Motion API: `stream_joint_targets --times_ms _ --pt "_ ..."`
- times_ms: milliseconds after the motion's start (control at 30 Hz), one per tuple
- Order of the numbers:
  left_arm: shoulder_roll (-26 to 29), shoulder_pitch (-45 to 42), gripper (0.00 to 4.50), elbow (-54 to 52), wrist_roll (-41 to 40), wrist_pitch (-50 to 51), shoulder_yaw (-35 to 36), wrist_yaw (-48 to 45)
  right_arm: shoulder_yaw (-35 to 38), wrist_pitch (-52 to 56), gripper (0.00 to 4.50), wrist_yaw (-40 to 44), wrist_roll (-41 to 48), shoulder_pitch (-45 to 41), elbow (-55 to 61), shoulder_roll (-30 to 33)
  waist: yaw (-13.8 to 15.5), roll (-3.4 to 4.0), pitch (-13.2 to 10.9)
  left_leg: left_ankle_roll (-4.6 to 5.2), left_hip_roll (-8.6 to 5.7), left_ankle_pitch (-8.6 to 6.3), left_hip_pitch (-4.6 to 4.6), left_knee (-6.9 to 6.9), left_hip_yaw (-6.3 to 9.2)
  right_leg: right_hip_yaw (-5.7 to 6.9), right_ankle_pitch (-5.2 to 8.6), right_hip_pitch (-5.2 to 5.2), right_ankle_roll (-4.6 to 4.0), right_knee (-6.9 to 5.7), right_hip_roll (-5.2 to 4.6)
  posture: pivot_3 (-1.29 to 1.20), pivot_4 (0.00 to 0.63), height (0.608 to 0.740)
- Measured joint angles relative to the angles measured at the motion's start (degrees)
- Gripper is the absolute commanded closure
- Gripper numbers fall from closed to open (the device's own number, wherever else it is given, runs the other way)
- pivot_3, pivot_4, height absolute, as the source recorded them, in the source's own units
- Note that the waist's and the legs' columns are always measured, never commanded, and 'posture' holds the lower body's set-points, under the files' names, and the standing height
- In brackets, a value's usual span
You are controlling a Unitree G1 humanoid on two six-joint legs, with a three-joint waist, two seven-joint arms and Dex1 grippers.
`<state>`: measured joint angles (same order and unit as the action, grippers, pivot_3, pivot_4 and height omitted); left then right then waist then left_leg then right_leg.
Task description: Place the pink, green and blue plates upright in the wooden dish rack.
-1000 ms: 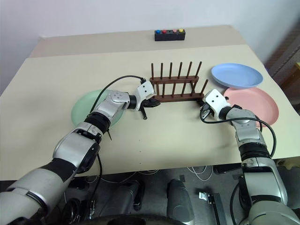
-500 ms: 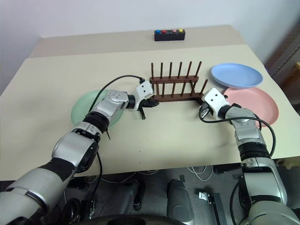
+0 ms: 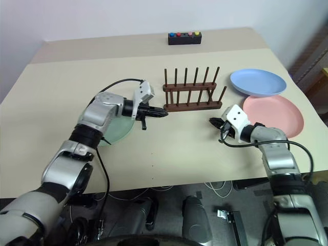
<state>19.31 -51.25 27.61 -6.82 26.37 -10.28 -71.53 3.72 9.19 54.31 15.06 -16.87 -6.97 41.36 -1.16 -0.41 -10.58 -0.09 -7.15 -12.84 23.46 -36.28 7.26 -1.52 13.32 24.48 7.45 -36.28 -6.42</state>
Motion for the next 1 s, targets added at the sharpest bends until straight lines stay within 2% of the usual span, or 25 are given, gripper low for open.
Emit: stream_joint_targets --times_ms 67,100,200,300,333,500,600,733,867,1000 --pt "3.2 0.9 3.65 -4.9 -4.2 5.4 3.0 -1.6 4.6 6.9 3.64 1.8 7.9 1.3 6.4 1.0 0.0 -0.01 0.0 0.10 0.01 -0.06 0.00 -0.02 0.03 0.00 -0.01 -0.01 -0.01 0.01 0.00 0.00 0.150 0.740" --pt "4.1 0.9 3.20 -6.8 -6.3 7.6 4.5 -2.2 6.7 9.1 3.19 1.8 10.6 1.3 8.5 1.3 0.1 -0.01 0.0 0.11 0.00 -0.07 -0.01 -0.02 0.04 0.01 -0.01 -0.02 -0.02 0.00 0.00 0.00 0.150 0.740" --pt "7.0 1.1 1.65 -13.0 -13.4 13.4 9.3 -4.0 12.4 15.4 1.65 0.9 18.4 1.9 15.4 1.9 0.4 -0.02 0.0 0.12 0.01 -0.08 -0.03 0.00 0.12 0.05 -0.01 -0.07 -0.02 0.04 0.00 0.00 0.150 0.740" --pt "9.1 2.9 0.15 -17.7 -18.1 16.8 12.1 -4.1 14.8 18.8 0.21 -1.6 22.7 3.3 19.1 0.4 0.5 -0.02 0.0 0.11 0.00 -0.07 -0.03 0.00 0.12 0.05 -0.01 -0.09 -0.02 0.06 -0.02 0.00 0.150 0.740" --pt "9.6 4.0 0.02 -19.2 -19.2 17.4 12.2 -3.9 15.2 19.1 0.03 -3.0 23.3 3.3 19.3 -0.5 0.5 -0.02 0.0 0.11 0.00 -0.07 -0.04 -0.01 0.10 0.04 -0.01 -0.10 -0.02 0.05 -0.02 0.00 0.150 0.740" --pt "10.1 5.9 0.02 -20.8 -22.1 19.1 12.8 -1.6 17.0 19.1 0.03 -7.8 23.4 3.4 19.2 -1.7 0.5 -0.02 0.0 0.11 -0.01 -0.07 -0.04 0.00 0.10 0.04 -0.01 -0.09 -0.02 0.05 -0.03 0.00 0.150 0.740" --pt "12.3 6.2 0.02 -21.7 -23.9 18.5 14.3 -1.4 17.3 18.7 0.03 -10.0 22.1 4.1 19.3 -1.6 0.4 -0.01 0.0 0.09 0.00 -0.06 -0.04 0.03 0.08 0.03 -0.01 -0.06 -0.03 0.04 -0.02 0.00 0.150 0.740" --pt "12.4 8.2 0.02 -24.8 -28.8 18.0 17.4 -1.9 17.7 19.9 0.03 -11.6 19.7 5.9 18.2 2.1 0.5 -0.01 0.0 0.05 -0.01 -0.03 -0.04 0.02 0.04 0.01 -0.01 -0.06 -0.03 0.05 -0.04 0.00 0.150 0.740" --pt "12.2 10.9 0.02 -27.5 -32.7 17.3 19.3 -2.2 17.1 22.5 0.03 -14.8 12.6 7.1 13.7 8.9 0.6 -0.01 0.0 0.07 0.00 -0.05 -0.04 0.03 0.04 0.02 0.00 -0.07 -0.04 0.06 -0.03 0.00 0.150 0.740" --pt "12.7 13.1 0.02 -28.6 -34.0 16.0 19.4 -3.3 13.0 25.0 0.03 -16.0 7.1 7.9 8.8 10.6 0.3 -0.01 0.0 0.07 0.01 -0.05 -0.05 0.04 -0.03 -0.03 0.00 -0.06 -0.04 0.06 -0.03 0.00 0.150 0.740"
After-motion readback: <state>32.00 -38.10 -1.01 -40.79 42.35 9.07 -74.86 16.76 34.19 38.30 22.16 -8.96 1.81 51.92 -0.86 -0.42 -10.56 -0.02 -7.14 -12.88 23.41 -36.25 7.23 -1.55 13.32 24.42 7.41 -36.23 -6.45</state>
